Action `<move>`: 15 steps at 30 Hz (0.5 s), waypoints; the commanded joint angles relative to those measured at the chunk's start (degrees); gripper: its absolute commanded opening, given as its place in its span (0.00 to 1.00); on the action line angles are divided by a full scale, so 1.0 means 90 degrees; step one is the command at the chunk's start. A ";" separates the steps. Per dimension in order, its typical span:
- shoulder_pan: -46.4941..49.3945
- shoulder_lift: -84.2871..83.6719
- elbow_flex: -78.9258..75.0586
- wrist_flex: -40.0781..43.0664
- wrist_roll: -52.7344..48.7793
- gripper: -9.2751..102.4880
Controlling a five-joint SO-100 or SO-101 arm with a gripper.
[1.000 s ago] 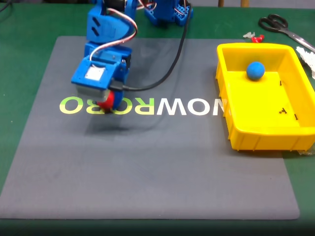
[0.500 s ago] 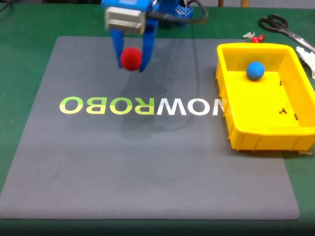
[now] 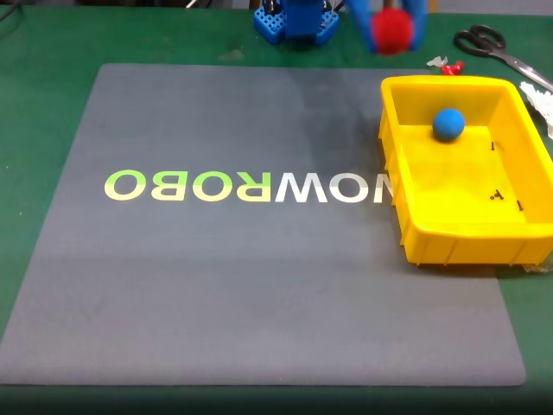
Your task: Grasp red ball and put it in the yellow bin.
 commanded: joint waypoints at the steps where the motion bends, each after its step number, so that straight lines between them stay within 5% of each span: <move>1: -0.0537 0.0410 -0.0010 0.0000 0.0176 0.08; 15: -0.2002 -0.0020 0.0107 -0.0127 0.0508 0.08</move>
